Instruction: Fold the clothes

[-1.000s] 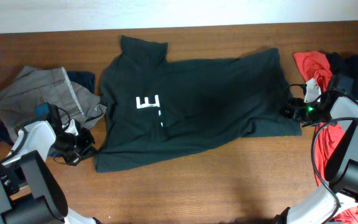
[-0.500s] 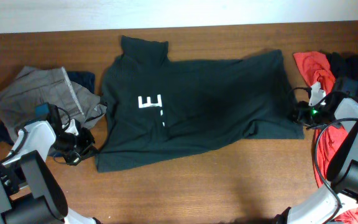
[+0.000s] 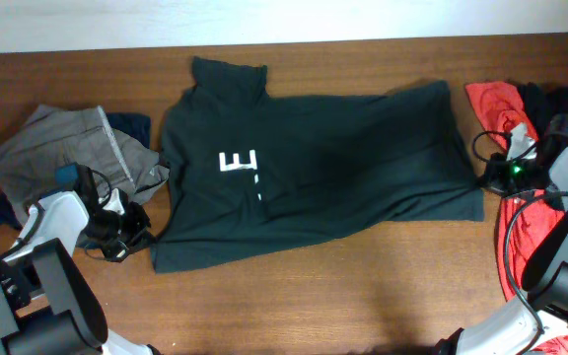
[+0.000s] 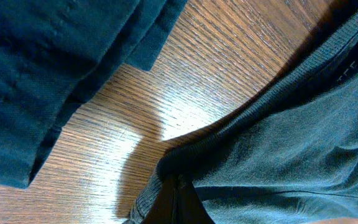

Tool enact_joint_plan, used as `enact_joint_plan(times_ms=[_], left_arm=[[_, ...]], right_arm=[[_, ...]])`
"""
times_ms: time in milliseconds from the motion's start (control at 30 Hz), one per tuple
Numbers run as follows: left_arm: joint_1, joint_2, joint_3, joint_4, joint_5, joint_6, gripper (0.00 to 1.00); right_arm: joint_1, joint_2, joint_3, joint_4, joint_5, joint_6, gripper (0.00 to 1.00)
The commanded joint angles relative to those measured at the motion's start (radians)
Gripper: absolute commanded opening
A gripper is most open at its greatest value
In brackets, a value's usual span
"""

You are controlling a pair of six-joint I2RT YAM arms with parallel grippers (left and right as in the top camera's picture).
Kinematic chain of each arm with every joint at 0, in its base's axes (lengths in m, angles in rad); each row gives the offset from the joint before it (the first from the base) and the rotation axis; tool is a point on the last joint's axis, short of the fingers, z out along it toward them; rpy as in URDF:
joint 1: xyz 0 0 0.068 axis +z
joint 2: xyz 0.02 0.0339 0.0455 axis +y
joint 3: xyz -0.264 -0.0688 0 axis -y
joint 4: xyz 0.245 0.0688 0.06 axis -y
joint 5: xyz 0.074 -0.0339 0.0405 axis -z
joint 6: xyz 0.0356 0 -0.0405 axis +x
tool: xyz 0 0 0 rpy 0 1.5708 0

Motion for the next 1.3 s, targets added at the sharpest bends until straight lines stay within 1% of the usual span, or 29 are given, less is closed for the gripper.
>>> enact_joint_plan(times_ms=[0, 67, 433, 500, 633, 733, 800, 833, 867, 933, 967, 1033, 1100, 1267], left_arm=[[0.008, 0.016, 0.019, 0.007, 0.013, 0.018, 0.0], [0.008, 0.016, 0.019, 0.01, 0.013, 0.017, 0.0], [0.008, 0.016, 0.019, 0.01, 0.01, 0.018, 0.0], [0.008, 0.016, 0.019, 0.01, 0.011, 0.022, 0.0], [0.008, 0.016, 0.022, 0.01, 0.002, 0.04, 0.0], [0.009, 0.016, 0.022, 0.01, 0.002, 0.04, 0.0], [0.009, 0.016, 0.022, 0.014, -0.002, 0.039, 0.0], [0.009, 0.016, 0.022, 0.017, -0.005, 0.039, 0.0], [0.009, 0.016, 0.022, 0.02, -0.005, 0.039, 0.0], [0.009, 0.016, 0.028, 0.021, -0.004, 0.039, 0.0], [0.009, 0.016, 0.032, 0.021, -0.004, 0.039, 0.0], [0.009, 0.015, 0.048, 0.018, -0.004, 0.039, 0.0], [0.009, 0.015, 0.072, 0.018, -0.004, 0.04, 0.0], [0.009, 0.015, 0.097, 0.013, -0.004, 0.04, 0.0]], right_arm=[[-0.039, -0.031, 0.045, -0.036, 0.089, 0.0, 0.04], [-0.053, -0.031, 0.051, -0.044, 0.128, 0.001, 0.04], [-0.073, -0.031, 0.056, -0.051, 0.161, 0.008, 0.04], [-0.072, -0.031, 0.067, -0.048, 0.114, 0.002, 0.04], [-0.072, -0.031, 0.107, -0.082, -0.045, -0.102, 0.04], [-0.072, -0.031, 0.134, -0.115, -0.064, -0.145, 0.04], [-0.073, -0.031, 0.136, -0.122, -0.053, -0.146, 0.04], [-0.073, -0.031, 0.136, -0.127, -0.036, -0.145, 0.08], [-0.072, -0.031, 0.135, -0.133, -0.018, -0.145, 0.19], [-0.072, -0.031, 0.135, -0.141, 0.015, -0.122, 0.34], [-0.072, -0.031, 0.135, -0.145, 0.028, -0.1, 0.45], [-0.074, -0.031, 0.135, -0.159, 0.055, -0.043, 0.55], [-0.074, -0.029, 0.132, -0.185, 0.061, -0.008, 0.59], [-0.073, -0.003, 0.114, -0.285, 0.07, 0.041, 0.59]])
